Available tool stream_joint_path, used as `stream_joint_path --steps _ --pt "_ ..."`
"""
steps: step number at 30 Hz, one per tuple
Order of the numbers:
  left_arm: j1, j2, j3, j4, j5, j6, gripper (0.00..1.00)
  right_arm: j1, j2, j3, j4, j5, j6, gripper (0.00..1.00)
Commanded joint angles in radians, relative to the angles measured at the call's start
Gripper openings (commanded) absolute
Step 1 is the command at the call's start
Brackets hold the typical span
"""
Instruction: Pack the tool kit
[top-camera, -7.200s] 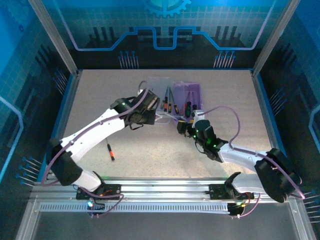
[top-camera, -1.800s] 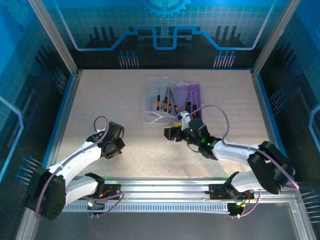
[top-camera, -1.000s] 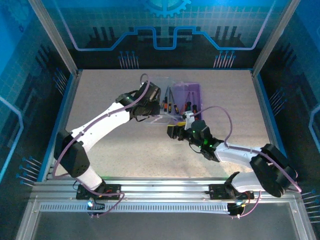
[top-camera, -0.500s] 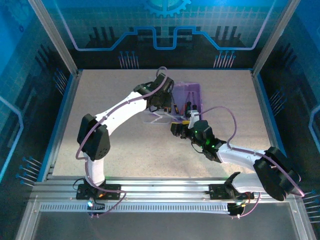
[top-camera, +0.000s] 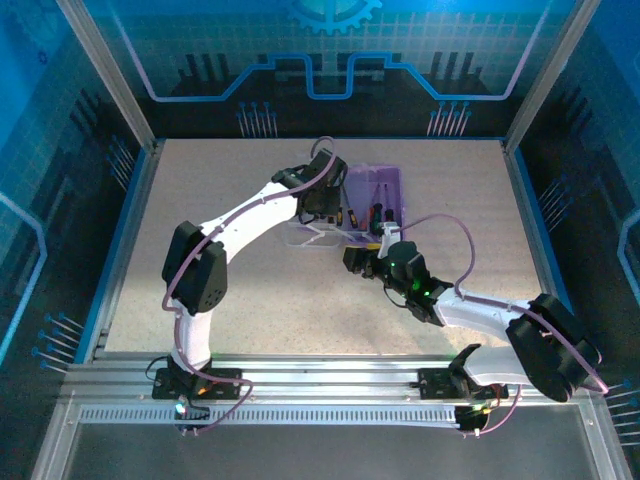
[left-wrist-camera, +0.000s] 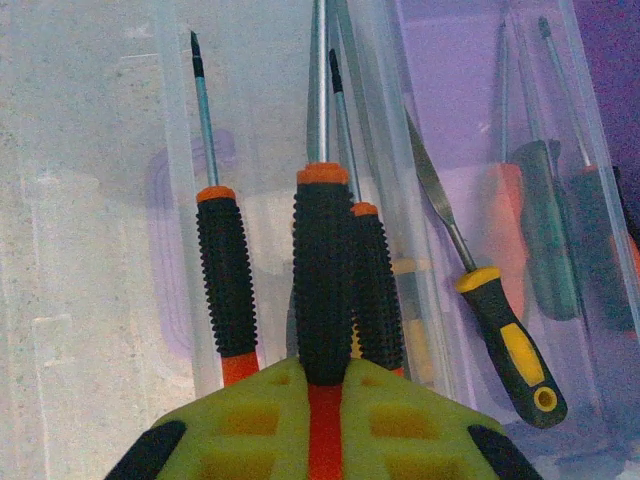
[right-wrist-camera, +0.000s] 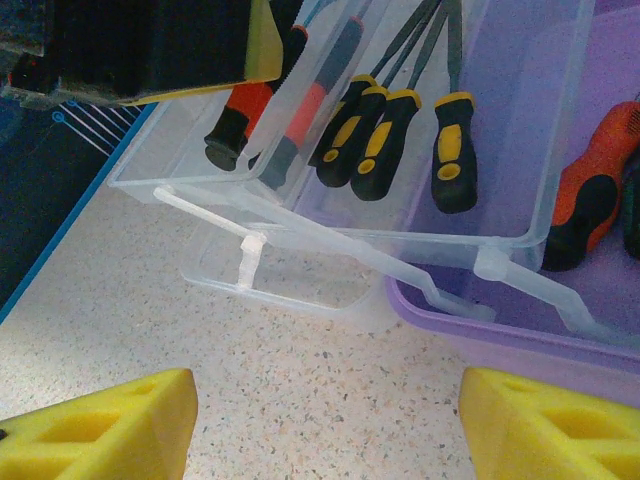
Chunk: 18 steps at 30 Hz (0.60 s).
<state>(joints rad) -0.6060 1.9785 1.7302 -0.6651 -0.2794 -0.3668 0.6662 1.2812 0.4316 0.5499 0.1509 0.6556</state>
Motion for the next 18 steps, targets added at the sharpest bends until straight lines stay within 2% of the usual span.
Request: stream_joint_path --steps 1,9,13,18 --pt "0.001 0.005 0.008 0.006 0.009 -0.014 0.13 -0.013 0.001 -0.008 0.011 0.020 0.016 0.71" --pt "0.002 -0.024 0.029 -0.012 0.049 -0.013 0.27 -0.017 -0.012 -0.008 0.000 0.029 0.012 0.71" --pt "0.002 -0.062 0.040 -0.014 0.085 -0.004 0.39 -0.017 -0.022 -0.010 -0.007 0.035 0.005 0.71" --pt "0.001 -0.173 0.003 -0.013 0.077 -0.001 0.39 -0.021 -0.042 -0.009 -0.026 0.057 -0.015 0.71"
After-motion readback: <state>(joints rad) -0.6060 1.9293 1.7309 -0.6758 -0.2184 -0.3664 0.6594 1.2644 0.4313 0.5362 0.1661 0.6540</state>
